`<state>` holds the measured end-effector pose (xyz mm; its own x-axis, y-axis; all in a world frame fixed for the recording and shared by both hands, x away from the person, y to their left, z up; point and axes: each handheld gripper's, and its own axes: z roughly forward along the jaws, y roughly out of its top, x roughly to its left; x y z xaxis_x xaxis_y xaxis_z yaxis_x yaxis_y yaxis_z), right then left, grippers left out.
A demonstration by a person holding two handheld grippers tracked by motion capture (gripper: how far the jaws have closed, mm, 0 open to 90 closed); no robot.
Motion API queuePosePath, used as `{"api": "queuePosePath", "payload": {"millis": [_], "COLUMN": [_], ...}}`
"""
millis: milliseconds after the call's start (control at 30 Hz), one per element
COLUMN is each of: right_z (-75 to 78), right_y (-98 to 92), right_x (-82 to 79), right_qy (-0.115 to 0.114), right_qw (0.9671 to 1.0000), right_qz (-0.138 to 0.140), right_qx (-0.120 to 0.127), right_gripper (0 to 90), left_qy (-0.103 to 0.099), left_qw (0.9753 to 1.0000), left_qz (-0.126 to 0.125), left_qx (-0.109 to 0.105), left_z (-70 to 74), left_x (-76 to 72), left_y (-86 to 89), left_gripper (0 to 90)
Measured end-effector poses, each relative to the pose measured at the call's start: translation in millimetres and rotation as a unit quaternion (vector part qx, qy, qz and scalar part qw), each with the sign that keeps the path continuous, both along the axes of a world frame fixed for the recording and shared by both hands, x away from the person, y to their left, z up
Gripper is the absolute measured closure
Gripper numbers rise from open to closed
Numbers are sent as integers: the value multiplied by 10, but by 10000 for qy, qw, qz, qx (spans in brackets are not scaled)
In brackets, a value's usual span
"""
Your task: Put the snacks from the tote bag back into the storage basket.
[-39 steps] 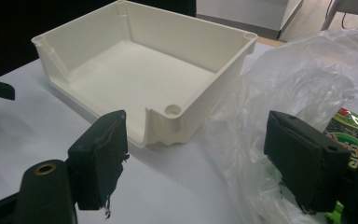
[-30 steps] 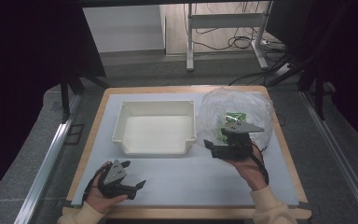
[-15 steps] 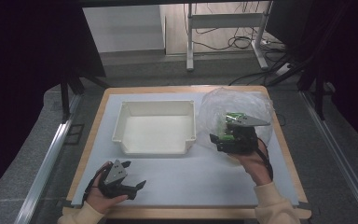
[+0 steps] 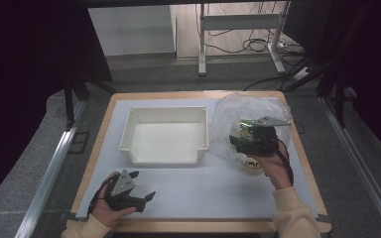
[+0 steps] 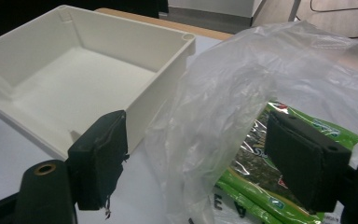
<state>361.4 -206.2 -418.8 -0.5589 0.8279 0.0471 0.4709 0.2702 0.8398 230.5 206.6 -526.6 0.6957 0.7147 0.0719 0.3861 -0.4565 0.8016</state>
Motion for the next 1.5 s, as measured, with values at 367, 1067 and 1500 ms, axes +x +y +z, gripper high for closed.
{"api": "queuePosePath", "payload": {"millis": [367,1067,1500], "right_z": [-47,-47,-16], "right_y": [-138,-336,-327], "right_x": [167,497,813], "right_qy": [114,251,590], "right_qw": [9998,9981,9944], "right_qz": [-183,-571,-815], "right_qx": [-9,-1,-309], "right_gripper": [223,255,313], "left_qy": [-13,-73,-112], "left_qw": [10000,10000,9998], "left_qz": [14,-11,-166], "left_qx": [13,9,-46], "left_z": [-1,3,17], "left_x": [-3,-32,-53], "left_y": [-1,7,23], "left_gripper": [109,109,109]}}
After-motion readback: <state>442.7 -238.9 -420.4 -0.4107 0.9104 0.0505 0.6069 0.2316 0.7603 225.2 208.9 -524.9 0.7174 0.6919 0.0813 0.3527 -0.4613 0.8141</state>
